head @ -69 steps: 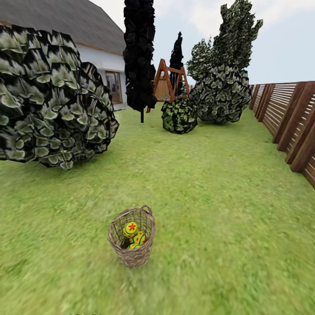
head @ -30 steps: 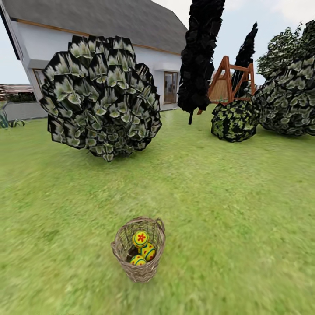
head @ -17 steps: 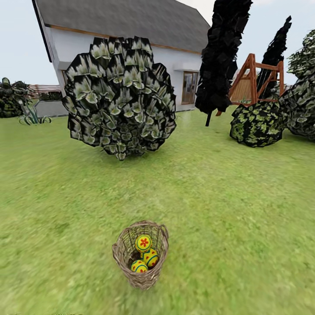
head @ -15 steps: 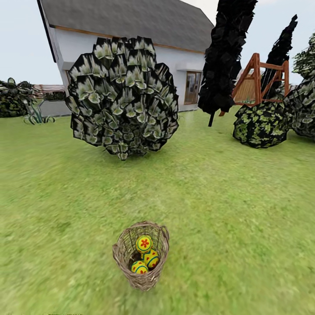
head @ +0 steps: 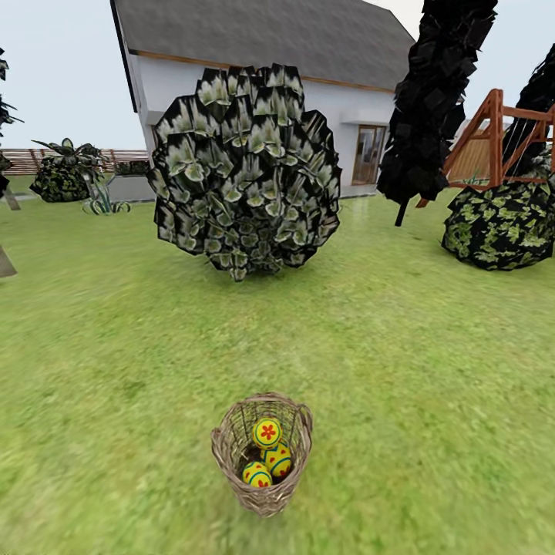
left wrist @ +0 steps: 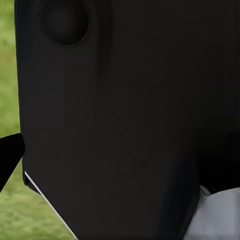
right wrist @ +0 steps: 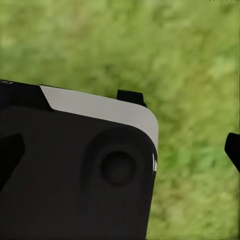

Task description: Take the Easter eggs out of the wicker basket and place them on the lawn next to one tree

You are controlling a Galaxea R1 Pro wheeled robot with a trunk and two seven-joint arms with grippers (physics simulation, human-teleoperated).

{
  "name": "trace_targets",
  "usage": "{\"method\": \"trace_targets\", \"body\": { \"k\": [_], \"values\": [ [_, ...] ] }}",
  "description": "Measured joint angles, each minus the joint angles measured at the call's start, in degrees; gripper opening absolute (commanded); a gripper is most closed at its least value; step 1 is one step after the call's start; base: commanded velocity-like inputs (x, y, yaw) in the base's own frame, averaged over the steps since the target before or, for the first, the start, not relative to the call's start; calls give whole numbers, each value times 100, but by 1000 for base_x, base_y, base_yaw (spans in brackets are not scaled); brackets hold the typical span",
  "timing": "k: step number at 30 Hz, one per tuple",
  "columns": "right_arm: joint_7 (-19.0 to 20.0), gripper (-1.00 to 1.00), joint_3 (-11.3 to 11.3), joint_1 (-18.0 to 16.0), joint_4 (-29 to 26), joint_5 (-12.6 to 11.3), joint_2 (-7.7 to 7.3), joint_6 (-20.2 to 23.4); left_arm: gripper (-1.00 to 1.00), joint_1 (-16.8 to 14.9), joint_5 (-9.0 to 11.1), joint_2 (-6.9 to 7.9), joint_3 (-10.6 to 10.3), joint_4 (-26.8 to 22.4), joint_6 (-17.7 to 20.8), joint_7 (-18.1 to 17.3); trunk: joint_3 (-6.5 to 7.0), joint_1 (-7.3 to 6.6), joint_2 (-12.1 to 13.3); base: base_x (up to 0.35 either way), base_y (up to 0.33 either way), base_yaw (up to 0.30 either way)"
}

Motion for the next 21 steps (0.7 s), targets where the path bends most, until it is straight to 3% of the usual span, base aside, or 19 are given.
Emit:
{"method": "trace_targets", "body": {
  "k": [6,8,9,10,11,12,13,14,15,16,17,21],
  "values": [
    [-10,100,-19,0,-50,114,1,29,100,-12,0,-40,-4,-42,9,-30,0,0,0,0,0,1],
    [-8,100,-13,-51,-211,154,-14,44,100,-168,6,-36,-3,-119,75,-28,1,0,0,0,0,0],
    [-11,100,-3,-136,-459,175,-24,116,100,-399,7,34,13,-208,202,-18,2,0,0,0,0,0],
    [-25,100,-23,-217,-1487,154,-183,2037,100,-834,14,309,308,-646,1858,-10,-2,0,0,0,0,0],
    [-32,100,-22,-887,-2094,143,-205,2910,100,-1609,-13,716,393,-832,2360,-5,-2,0,0,0,0,0],
    [-36,100,-20,-1885,-2185,145,-204,3167,100,-2509,0,669,426,-919,2515,-2,2,0,1,0,0,0],
    [-99,100,-28,-2838,-2363,110,-189,4077,100,-3257,14,627,625,-1524,3173,-12,0,0,0,0,0,0],
    [-93,100,-26,-3851,-2408,117,-189,4203,100,-3798,19,583,658,-1708,3250,-23,2,0,0,0,0,0],
    [-54,100,-26,-4375,-2480,121,-191,4379,100,-3812,19,525,685,-2050,3361,-33,3,0,0,0,0,0],
    [-26,100,-26,-4372,-2567,120,-194,4507,100,-3605,5,510,700,-2349,3476,-36,1,0,0,0,0,0],
    [-8,100,-30,-4091,-2671,107,-198,4598,100,-3617,12,506,712,-2676,3637,-39,-1,0,0,0,0,0],
    [26,100,-9,-4165,-2943,113,-192,4729,100,-3597,13,508,706,-3805,4451,-45,0,0,0,0,0,0]
  ]
}}
